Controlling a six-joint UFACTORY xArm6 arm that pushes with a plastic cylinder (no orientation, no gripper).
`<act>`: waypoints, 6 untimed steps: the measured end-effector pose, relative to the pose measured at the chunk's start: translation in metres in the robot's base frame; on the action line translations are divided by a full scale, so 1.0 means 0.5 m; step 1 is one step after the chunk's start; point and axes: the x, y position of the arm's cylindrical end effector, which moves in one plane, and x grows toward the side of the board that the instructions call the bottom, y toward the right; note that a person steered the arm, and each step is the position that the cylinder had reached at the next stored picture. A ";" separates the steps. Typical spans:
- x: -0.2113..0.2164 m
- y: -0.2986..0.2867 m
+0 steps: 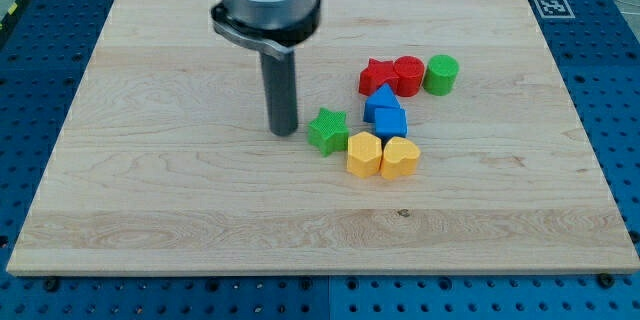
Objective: Move your arm towards the right side of the board
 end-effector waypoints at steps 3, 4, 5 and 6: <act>-0.281 -0.057; -0.299 -0.057; -0.299 -0.057; -0.315 -0.056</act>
